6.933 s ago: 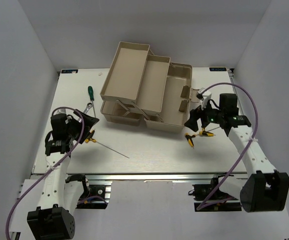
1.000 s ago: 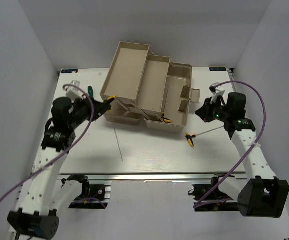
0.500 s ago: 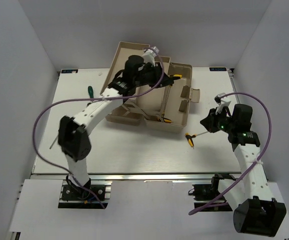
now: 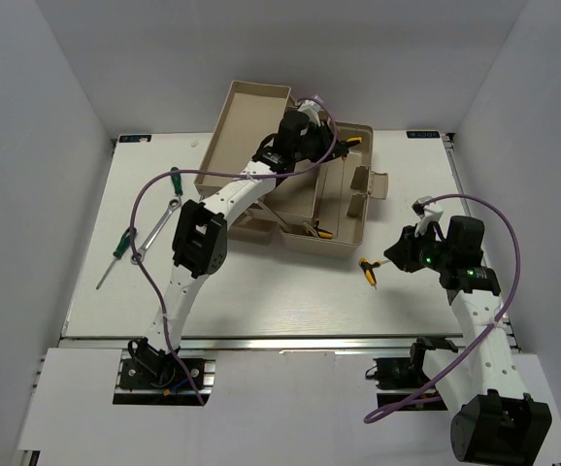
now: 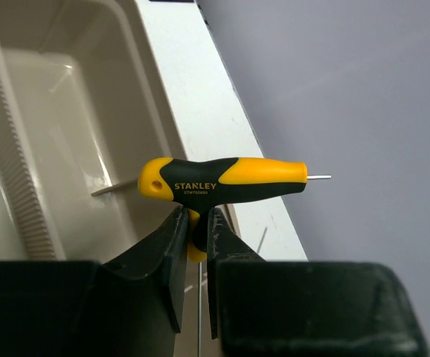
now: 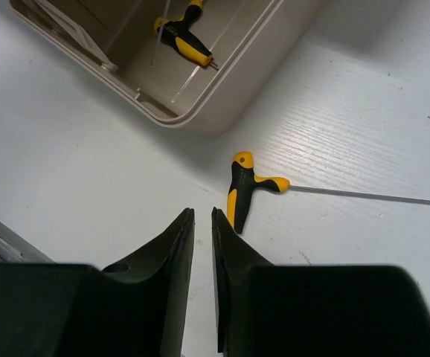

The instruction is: Sort the tools into containers

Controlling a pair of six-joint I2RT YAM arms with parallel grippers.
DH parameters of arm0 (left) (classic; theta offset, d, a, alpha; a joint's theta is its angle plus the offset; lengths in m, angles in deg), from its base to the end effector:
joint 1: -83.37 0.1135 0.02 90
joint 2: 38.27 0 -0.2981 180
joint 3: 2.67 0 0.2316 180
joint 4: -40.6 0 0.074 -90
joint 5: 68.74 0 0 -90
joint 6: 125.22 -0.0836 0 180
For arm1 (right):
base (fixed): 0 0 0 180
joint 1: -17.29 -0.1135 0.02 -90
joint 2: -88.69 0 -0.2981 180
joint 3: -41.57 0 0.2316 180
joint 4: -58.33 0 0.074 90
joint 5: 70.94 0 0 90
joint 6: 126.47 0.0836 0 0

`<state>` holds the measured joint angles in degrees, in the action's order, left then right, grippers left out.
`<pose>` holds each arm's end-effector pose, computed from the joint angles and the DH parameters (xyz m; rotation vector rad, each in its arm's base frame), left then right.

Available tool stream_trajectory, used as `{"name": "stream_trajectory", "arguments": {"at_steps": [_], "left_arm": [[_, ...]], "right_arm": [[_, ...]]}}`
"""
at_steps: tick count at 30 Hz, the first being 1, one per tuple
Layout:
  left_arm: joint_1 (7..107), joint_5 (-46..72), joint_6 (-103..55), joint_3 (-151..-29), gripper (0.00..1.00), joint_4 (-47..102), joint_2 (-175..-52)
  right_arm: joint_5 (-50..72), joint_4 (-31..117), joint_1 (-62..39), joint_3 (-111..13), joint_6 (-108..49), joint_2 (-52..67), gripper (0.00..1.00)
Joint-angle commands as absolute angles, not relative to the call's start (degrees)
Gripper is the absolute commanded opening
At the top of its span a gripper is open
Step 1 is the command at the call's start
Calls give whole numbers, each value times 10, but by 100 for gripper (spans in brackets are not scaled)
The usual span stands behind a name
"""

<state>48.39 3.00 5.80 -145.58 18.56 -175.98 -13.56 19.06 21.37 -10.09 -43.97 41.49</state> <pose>0.4913 -0.3757 0.2906 0.1341 2.0295 -1.1785 0.1697 0.0331 0.2678 -0.3813 2.0763 0.4975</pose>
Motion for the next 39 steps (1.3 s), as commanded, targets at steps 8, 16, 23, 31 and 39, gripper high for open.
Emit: {"name": "stream_trajectory", "arguments": {"at_steps": [8,16,23,31,39], "left_arm": [[482,51,46,-1471,47,172,-1748],[479,-5,55,-1492,70,189,-1701],[479,-7,-10,-1333,71,161,-1524],[507,121,-67,-917,98,131,-1108],[513,305,47,-650,98,5,-805]], "right_arm": [[-181,201,215,-104,-473,412,56],[-247,0,215,-174,-924,303,66],[-180,-98,215,-207,-1315,169,59],[-193,-93,210,-289,-1475,16,65],[-188,-128,193,-355,-1515,-83,62]]}}
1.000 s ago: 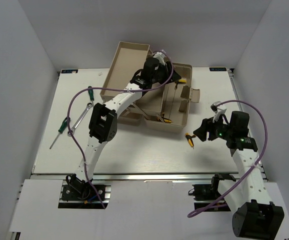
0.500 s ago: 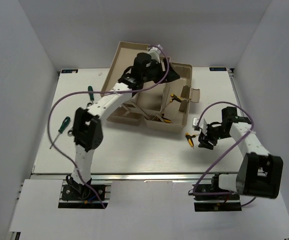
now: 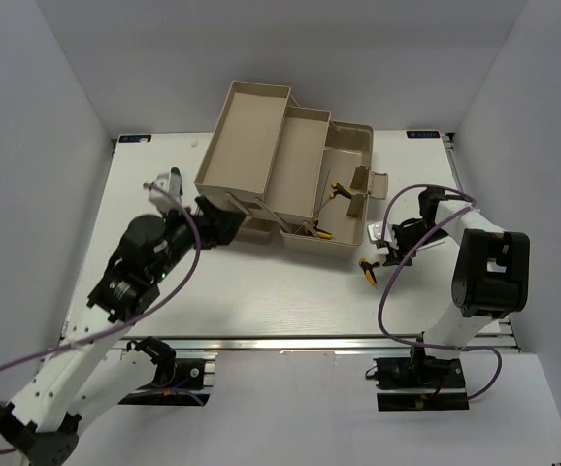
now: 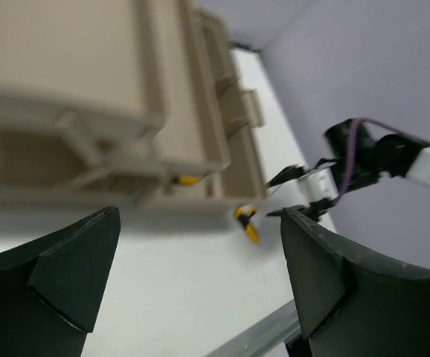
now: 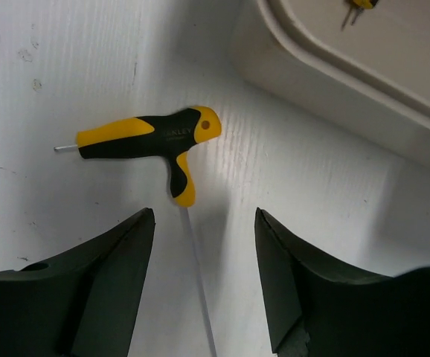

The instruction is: Sort the tools into containers

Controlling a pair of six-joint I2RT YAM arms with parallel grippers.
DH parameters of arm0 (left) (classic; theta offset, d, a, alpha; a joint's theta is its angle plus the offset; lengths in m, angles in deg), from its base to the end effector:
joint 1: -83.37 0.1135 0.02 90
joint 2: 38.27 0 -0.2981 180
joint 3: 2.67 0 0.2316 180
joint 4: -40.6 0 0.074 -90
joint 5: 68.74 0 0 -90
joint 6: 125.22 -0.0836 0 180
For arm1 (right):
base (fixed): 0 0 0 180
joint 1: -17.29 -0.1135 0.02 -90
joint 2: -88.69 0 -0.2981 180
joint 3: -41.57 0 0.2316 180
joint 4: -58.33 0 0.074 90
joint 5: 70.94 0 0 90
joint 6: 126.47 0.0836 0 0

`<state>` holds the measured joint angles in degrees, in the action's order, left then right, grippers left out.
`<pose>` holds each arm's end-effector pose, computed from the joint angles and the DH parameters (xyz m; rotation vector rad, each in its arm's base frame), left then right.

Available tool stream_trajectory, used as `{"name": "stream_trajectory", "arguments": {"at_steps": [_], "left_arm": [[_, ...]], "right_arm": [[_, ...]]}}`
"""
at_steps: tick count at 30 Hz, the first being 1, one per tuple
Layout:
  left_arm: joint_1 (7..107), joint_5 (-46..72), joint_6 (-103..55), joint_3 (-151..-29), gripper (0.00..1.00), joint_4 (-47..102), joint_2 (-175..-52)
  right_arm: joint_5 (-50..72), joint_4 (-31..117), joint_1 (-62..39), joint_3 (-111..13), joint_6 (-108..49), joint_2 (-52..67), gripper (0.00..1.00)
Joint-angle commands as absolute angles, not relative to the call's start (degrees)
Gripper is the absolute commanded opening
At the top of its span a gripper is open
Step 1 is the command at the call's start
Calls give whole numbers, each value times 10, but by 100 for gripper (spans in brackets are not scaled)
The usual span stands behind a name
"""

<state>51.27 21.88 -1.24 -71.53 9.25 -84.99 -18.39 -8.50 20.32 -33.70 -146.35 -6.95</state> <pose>0.1578 -0.0979 0.3926 -0.0379 1.8058 -0.8297 0.2756 0.0363 0.1893 -2.0509 1.4956 0.4237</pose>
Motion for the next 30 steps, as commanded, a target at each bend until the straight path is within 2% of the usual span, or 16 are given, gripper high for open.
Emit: {"name": "stream_trajectory", "arguments": {"at_steps": [1,8,13,19,22,26,29,30], "left_arm": [[513,310,61,-634,98,-12,-784],[513,364,122,-564,98,-52,-681],[513,365,102,-582,98,-72,-723],[513,360,100,-590,98,-63,-755],[513,366,102,-586,98,-61,-751],[513,388,110,-586,98,-79,-742],[513,405,117,-586,98,-96,-736],[513,409,117,-586,98,-98,-736]], "right_arm": [[-183,-129,190,-352,-1515,-86,62],[-172,-113,154,-339,-1486,-105,60],[-157,-76,140,-326,-1441,-118,59],[-134,-78,140,-320,-1444,-137,50],[-115,-71,140,-308,-1444,-136,38],[-98,-70,144,-289,-1447,-122,11],[-107,-81,156,-277,-1454,-91,0],[-114,-89,166,-276,-1461,-80,0]]}}
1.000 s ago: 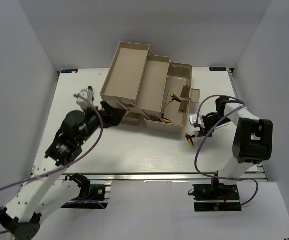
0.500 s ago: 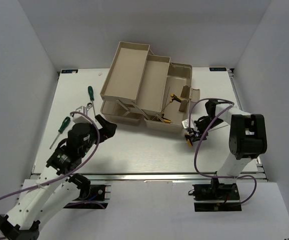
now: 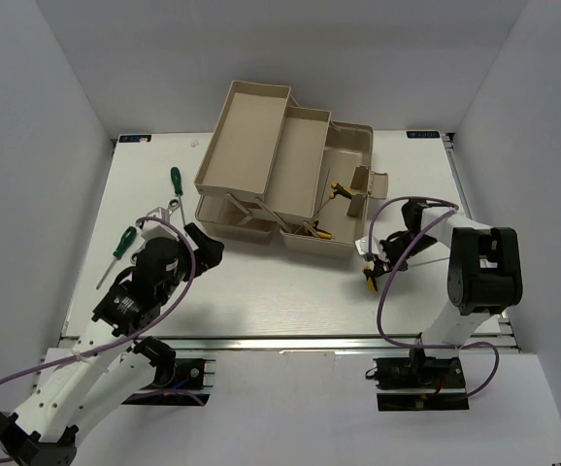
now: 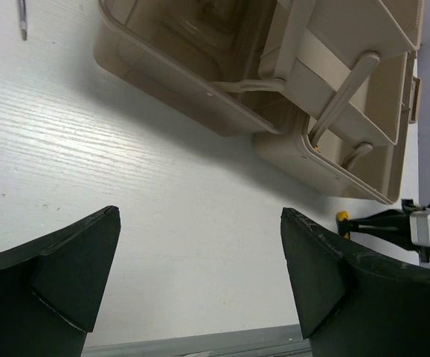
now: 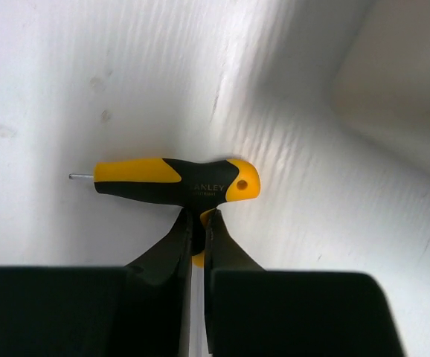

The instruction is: Sort the tools into containers

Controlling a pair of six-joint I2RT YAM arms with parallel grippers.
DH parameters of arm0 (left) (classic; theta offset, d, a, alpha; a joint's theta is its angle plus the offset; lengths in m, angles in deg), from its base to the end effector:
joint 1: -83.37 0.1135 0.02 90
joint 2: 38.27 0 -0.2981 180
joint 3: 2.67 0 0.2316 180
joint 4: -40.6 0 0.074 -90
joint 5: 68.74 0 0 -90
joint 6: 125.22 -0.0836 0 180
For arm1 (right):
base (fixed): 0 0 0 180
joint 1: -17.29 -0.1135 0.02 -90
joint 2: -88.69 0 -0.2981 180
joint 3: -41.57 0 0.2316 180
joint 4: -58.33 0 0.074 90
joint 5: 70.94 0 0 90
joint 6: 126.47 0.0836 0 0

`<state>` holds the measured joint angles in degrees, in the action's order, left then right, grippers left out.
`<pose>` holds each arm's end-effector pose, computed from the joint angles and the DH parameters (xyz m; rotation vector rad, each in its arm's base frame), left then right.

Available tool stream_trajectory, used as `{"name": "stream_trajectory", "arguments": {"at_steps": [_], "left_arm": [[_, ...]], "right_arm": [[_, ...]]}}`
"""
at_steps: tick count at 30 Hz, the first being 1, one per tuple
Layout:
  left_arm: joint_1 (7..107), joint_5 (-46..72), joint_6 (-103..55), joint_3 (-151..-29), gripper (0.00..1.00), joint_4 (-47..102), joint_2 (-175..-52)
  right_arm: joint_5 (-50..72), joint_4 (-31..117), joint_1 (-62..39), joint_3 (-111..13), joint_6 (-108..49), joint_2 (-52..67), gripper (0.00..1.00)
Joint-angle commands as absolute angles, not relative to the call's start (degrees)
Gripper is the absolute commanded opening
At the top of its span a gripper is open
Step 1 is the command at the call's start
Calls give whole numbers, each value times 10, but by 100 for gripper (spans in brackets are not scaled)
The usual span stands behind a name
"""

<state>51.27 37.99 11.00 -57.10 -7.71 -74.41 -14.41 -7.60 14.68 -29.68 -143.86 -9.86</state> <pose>0.1251 -0.0501 0.2849 -0.4363 2.0685 -0.5275 0.2597 0.0580 0.1586 -2.1656 1.5439 0.5474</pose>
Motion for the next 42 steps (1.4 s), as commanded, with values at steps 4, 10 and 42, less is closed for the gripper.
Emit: {"name": "stream_trajectory", "arguments": {"at_steps": [4,10,42], "left_arm": [[513,410,117,-596,98,-112,-761],[513,417,117,-593,98,-96,-781],[513,518,183,-624,98,-211,-798]], "right_arm": [[-149,-159,194,-271,-1493,6,0],[-220,-259,202,-297,-1519,126,0],[164,364,61,-686,74,-181,8]]}}
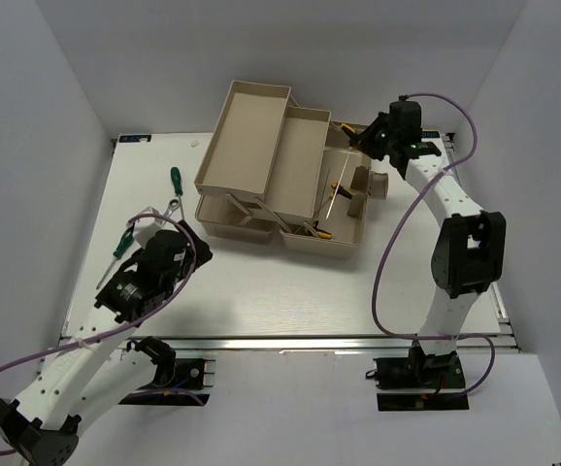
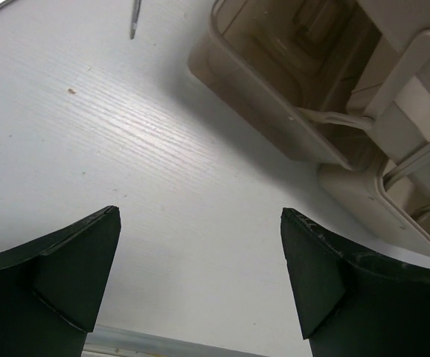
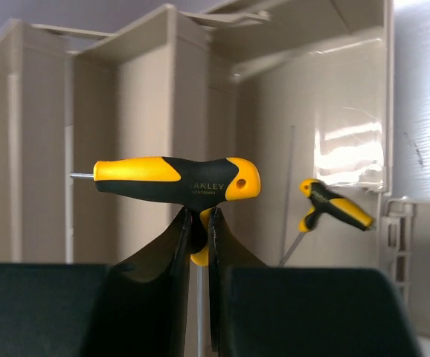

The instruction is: Sort the tools into containers

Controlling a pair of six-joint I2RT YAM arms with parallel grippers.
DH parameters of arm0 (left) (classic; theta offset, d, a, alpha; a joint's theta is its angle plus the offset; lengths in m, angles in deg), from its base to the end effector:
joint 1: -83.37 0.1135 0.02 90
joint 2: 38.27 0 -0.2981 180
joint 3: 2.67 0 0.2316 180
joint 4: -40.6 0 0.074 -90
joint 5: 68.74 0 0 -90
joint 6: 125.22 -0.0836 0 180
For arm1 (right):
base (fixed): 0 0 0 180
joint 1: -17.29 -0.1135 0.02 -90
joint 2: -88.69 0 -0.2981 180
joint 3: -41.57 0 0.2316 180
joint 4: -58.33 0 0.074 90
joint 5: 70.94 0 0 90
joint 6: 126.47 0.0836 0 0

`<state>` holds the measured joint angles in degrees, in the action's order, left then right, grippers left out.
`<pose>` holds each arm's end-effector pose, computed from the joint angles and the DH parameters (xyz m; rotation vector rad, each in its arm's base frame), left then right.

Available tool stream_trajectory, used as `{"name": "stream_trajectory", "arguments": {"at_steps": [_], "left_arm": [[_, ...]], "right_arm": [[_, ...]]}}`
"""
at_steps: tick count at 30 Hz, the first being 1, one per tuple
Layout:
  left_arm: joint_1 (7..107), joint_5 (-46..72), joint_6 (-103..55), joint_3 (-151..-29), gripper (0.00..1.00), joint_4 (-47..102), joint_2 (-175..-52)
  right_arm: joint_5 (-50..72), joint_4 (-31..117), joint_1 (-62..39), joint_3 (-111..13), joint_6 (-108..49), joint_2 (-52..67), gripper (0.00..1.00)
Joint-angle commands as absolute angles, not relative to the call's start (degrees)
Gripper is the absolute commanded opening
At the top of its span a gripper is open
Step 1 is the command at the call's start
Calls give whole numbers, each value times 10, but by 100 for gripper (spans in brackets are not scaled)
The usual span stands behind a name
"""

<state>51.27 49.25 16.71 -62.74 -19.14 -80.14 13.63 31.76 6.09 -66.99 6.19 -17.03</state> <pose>0.1299 -0.0351 0.2868 -0.6203 2.1191 -0.2547 0.4654 0.1002 0.3487 0.4949 1.9912 0.6930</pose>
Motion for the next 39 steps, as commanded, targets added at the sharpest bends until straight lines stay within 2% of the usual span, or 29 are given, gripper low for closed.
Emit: {"name": "stream_trajectory", "arguments": {"at_steps": [1,3,4,5,6,9,11,12,14,15,17,19,21,23,24,26,27,29,31,36,39], "left_arm": [[513,524,182,-628,98,-217,-803],[513,527,180,-635,98,-220,-812],[513,528,178,-636,97,-219,-825],[513,528,176,-639,97,-218,-833],[513,529,177,-642,95,-217,-841],[522,532,179,-656,92,-220,-884],[539,512,172,-669,82,-218,-916],[571,498,159,-673,78,-216,-925],[624,451,126,-674,65,-192,-938],[685,399,99,-673,60,-171,-941],[782,347,72,-673,51,-149,-944],[847,263,39,-671,50,-113,-965],[930,203,21,-672,54,-68,-1011],[968,132,18,-677,62,-28,-1049],[970,118,16,-695,70,8,-1089],[970,114,14,-723,75,38,-1136],[970,111,13,-738,77,67,-1159],[970,102,5,-787,79,98,-1232],[970,91,-11,-829,79,120,-1311],[966,74,-59,-977,80,137,-1447],[958,55,-94,-1040,80,156,-1514]], "right_arm": [[154,372,60,-681,50,-186,12],[153,390,61,-672,32,-194,17],[154,395,61,-659,24,-194,26],[154,399,61,-655,2,-192,30],[155,401,61,-651,-7,-191,40],[132,411,63,-635,-52,-174,53],[81,420,69,-625,-90,-158,58],[68,421,72,-621,-97,-151,65],[-1,427,88,-606,-121,-128,69],[-37,433,95,-599,-153,-120,72],[-200,468,128,-578,-186,-99,72],[-365,488,158,-563,-221,-87,76],[-413,456,167,-544,-268,-62,72],[-411,362,166,-528,-393,-26,65],[-401,340,164,-500,-464,-10,50],[-395,301,164,-471,-520,33,31],[-391,268,163,-457,-541,46,14],[-382,243,163,-414,-581,81,4],[-382,220,163,-373,-597,112,5],[-391,233,163,-289,-589,166,20],[-392,249,163,-250,-575,185,24]]}}
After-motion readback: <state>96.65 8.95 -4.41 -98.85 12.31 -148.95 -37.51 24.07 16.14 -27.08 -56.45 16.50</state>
